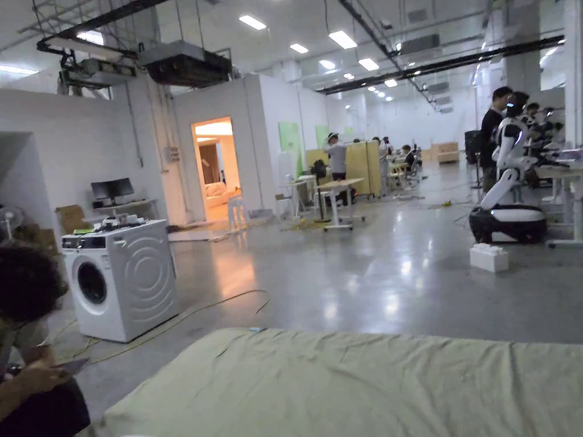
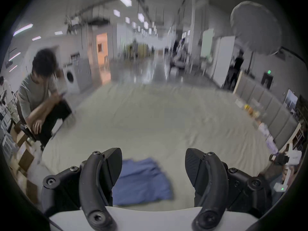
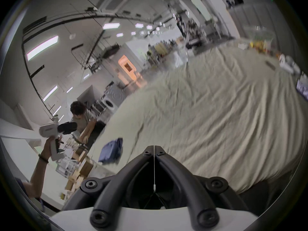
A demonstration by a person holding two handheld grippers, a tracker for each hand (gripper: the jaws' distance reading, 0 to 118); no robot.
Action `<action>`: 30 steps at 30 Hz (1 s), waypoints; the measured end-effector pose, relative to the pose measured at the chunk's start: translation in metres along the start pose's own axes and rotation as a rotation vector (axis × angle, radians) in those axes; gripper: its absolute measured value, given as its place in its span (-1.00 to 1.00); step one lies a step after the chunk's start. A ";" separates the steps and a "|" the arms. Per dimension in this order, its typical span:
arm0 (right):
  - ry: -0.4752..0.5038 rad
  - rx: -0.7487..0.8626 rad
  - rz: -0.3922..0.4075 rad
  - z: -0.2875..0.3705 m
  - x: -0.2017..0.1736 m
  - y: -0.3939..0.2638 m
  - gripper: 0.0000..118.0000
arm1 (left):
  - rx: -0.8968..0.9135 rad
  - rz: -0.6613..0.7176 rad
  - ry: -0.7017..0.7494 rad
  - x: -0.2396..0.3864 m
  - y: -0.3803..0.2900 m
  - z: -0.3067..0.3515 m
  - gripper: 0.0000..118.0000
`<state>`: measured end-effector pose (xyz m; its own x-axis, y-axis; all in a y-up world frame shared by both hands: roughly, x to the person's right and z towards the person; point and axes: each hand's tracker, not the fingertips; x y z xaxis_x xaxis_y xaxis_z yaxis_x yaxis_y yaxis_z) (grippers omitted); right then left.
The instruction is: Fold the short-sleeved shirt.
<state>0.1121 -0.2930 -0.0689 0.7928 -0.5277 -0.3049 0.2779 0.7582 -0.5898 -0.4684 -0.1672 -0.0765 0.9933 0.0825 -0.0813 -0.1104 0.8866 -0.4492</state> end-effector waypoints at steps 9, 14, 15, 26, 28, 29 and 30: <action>-0.141 0.372 0.442 0.084 -0.060 0.042 -1.00 | 0.479 -0.219 0.076 0.190 -0.065 0.088 0.30; -0.205 0.467 0.495 0.112 -0.061 0.039 -1.00 | 0.472 -0.096 0.015 0.221 -0.079 0.109 0.29; -0.224 0.483 0.509 0.114 -0.062 0.038 -1.00 | 0.472 -0.069 0.000 0.221 -0.079 0.112 0.26; -0.316 0.546 0.535 0.117 -0.064 0.039 -1.00 | 0.576 -0.074 0.159 0.203 -0.074 0.124 -0.92; -0.330 0.542 0.549 0.114 -0.065 0.041 -1.00 | 0.570 -0.099 0.172 0.203 -0.073 0.122 -0.92; -0.332 0.541 0.549 0.112 -0.064 0.042 -1.00 | 0.559 -0.106 0.173 0.203 -0.073 0.121 -0.92; -0.333 0.535 0.547 0.111 -0.063 0.043 -1.00 | 0.554 -0.104 0.174 0.203 -0.072 0.118 -0.92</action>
<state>0.1341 -0.1845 0.0080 0.9864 0.0448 -0.1582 -0.0393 0.9985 0.0379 -0.2543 -0.1607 0.0448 0.9724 -0.0520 -0.2276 0.0686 0.9955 0.0657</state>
